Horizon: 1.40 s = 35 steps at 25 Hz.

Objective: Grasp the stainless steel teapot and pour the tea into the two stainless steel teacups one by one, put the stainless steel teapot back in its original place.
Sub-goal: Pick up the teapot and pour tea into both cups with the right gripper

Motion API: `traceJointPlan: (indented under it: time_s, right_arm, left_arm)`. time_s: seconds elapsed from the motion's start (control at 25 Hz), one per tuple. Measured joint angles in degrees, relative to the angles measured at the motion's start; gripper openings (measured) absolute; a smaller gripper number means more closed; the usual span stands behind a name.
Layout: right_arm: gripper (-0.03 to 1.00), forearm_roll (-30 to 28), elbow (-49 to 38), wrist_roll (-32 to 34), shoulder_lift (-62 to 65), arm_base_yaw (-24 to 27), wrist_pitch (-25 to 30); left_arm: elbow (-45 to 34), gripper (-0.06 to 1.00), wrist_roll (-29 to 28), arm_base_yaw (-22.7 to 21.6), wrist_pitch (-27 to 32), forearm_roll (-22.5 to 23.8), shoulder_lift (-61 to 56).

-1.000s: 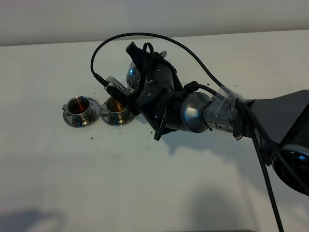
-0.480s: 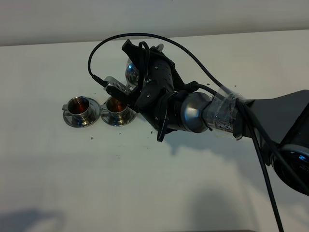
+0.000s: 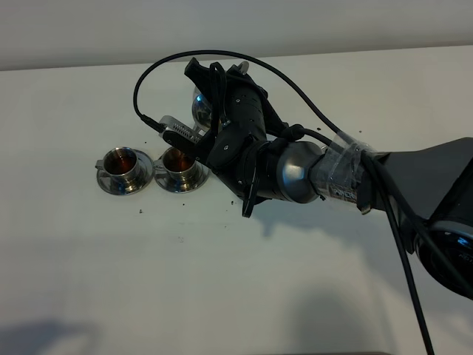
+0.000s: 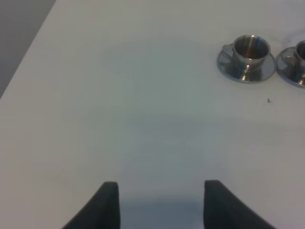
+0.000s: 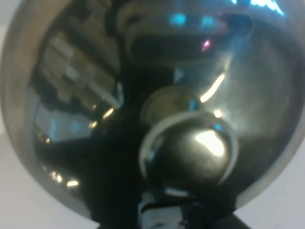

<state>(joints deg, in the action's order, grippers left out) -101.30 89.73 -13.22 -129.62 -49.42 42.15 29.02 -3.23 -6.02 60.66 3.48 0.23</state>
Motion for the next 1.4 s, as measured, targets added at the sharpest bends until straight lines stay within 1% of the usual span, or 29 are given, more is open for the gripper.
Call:
traceJointPlan:
  time_s: [0.32, 1.4]
  right_arm:
    - [0.18, 0.0, 2.3, -1.6, 0.0, 0.0, 0.2]
    - [0.18, 0.0, 2.3, -5.4, 0.0, 0.0, 0.2]
  left_arm:
    - [0.0, 0.44, 0.0, 0.0, 0.0, 0.0, 0.0]
    - [0.0, 0.44, -0.1, 0.0, 0.0, 0.0, 0.0]
